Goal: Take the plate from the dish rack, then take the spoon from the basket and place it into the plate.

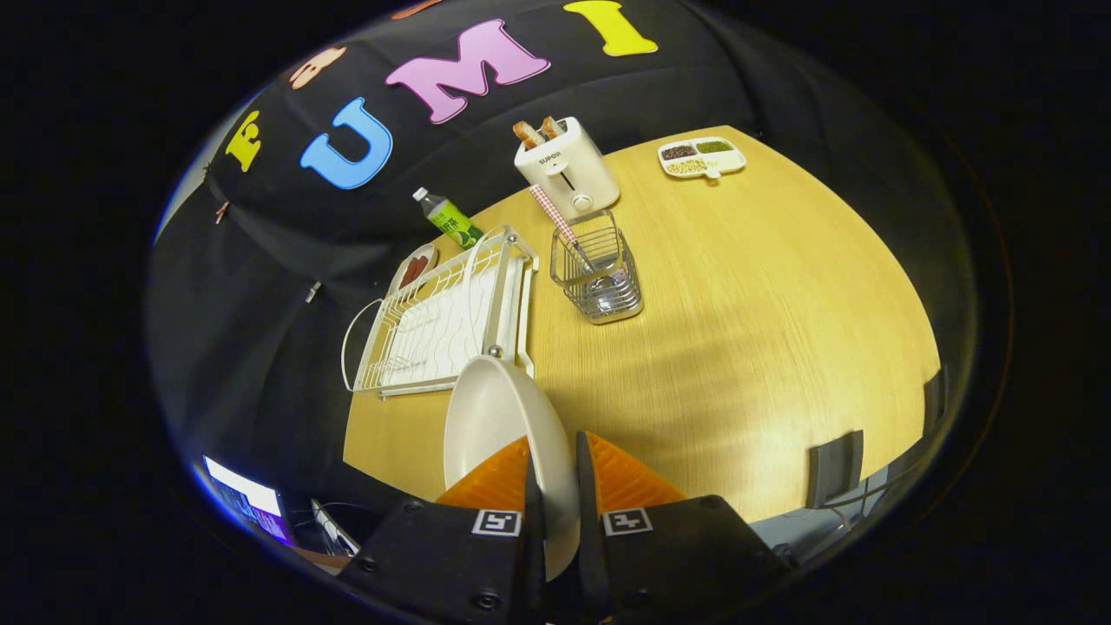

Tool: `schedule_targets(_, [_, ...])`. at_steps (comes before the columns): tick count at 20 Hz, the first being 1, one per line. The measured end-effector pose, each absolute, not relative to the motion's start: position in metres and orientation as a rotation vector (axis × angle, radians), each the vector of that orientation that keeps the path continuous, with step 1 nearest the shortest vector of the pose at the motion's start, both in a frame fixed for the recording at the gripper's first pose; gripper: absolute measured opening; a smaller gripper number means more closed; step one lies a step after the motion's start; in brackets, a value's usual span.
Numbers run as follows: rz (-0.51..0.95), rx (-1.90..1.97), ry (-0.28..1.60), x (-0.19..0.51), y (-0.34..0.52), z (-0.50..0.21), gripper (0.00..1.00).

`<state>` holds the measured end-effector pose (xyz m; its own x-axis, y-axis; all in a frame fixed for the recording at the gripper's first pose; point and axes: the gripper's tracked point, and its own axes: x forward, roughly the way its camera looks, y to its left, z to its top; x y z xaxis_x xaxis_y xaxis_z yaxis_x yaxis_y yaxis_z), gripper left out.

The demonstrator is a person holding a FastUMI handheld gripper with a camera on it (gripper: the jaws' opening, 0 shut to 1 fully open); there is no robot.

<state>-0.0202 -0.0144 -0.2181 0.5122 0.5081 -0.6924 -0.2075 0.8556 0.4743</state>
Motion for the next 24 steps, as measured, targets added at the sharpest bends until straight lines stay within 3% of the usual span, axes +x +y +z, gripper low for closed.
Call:
schedule_targets(8, [0.573,0.286,1.093,0.013,-0.011,-0.288,0.2])
schedule_targets(14, [0.55,0.243,1.104,0.036,-0.028,-0.309,0.24])
schedule_targets(16, [0.546,0.212,1.052,0.047,-0.036,-0.302,0.37])
schedule_targets(17, [0.545,0.199,1.023,0.049,-0.041,-0.292,0.61])
schedule_targets(18, [0.54,0.183,0.974,0.055,-0.045,-0.281,0.65])
schedule_targets(19, [0.537,0.162,0.917,0.063,-0.047,-0.27,0.87])
schedule_targets(20, [0.54,0.146,0.866,0.07,-0.048,-0.256,0.98])
schedule_targets(24, [0.578,0.077,0.669,0.098,-0.037,-0.195,0.99])
